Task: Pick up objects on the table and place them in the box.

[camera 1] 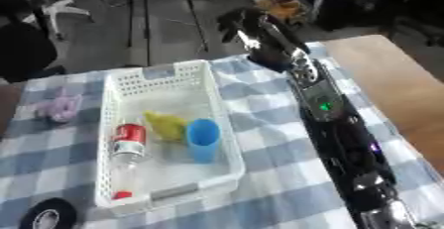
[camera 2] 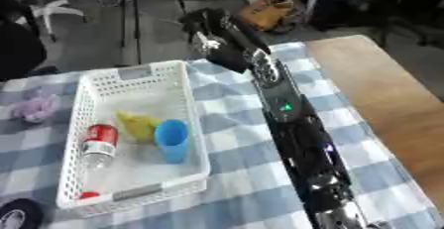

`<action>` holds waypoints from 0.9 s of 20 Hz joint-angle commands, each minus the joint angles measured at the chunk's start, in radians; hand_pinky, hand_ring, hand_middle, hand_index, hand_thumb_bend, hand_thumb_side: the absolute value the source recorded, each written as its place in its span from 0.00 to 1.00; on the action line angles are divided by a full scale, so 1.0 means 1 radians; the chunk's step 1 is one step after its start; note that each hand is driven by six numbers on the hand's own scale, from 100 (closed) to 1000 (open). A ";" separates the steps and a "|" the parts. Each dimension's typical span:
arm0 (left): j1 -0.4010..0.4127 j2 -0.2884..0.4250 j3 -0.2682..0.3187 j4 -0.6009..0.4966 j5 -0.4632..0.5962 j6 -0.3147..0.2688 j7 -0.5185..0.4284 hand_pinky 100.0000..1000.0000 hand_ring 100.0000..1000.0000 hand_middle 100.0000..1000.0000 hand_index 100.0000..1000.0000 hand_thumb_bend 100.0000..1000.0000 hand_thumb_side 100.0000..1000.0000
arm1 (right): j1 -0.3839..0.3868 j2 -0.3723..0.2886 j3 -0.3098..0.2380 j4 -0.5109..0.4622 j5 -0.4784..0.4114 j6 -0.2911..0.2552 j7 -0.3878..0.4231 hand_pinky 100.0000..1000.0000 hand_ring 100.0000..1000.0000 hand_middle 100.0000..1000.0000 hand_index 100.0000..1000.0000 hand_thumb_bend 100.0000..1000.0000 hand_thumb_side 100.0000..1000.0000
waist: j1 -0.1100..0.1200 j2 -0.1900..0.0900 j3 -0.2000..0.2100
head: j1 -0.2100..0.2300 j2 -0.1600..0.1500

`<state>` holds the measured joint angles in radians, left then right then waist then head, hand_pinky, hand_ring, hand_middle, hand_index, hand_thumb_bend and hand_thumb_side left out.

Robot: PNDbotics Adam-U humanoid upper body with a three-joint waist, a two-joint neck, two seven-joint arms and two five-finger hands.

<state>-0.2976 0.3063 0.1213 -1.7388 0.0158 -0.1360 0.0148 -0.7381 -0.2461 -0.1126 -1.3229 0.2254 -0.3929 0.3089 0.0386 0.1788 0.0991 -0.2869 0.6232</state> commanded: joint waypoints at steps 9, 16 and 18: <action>-0.004 0.015 0.008 -0.020 0.000 0.000 0.015 0.29 0.92 0.87 0.83 0.47 0.92 | -0.006 -0.025 -0.006 -0.022 -0.040 0.008 -0.016 0.60 0.53 0.56 0.73 0.00 0.71 | -0.010 -0.028 0.002 | 0.071 -0.012; -0.005 0.015 0.009 -0.023 0.000 0.002 0.024 0.28 0.92 0.86 0.83 0.47 0.92 | -0.003 -0.028 -0.011 -0.028 -0.056 0.009 -0.033 0.59 0.53 0.56 0.75 0.00 0.72 | -0.013 -0.027 0.003 | 0.139 0.003; -0.004 0.016 0.009 -0.023 -0.002 0.002 0.024 0.28 0.92 0.86 0.83 0.47 0.92 | -0.002 -0.029 -0.012 -0.029 -0.058 0.010 -0.037 0.59 0.52 0.56 0.75 0.00 0.72 | -0.014 -0.027 0.003 | 0.144 0.012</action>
<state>-0.2950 0.3061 0.1214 -1.7392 0.0158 -0.1334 0.0348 -0.7241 -0.2475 -0.1172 -1.3269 0.1810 -0.3834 0.2790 0.0386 0.1788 0.1018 -0.1512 0.6255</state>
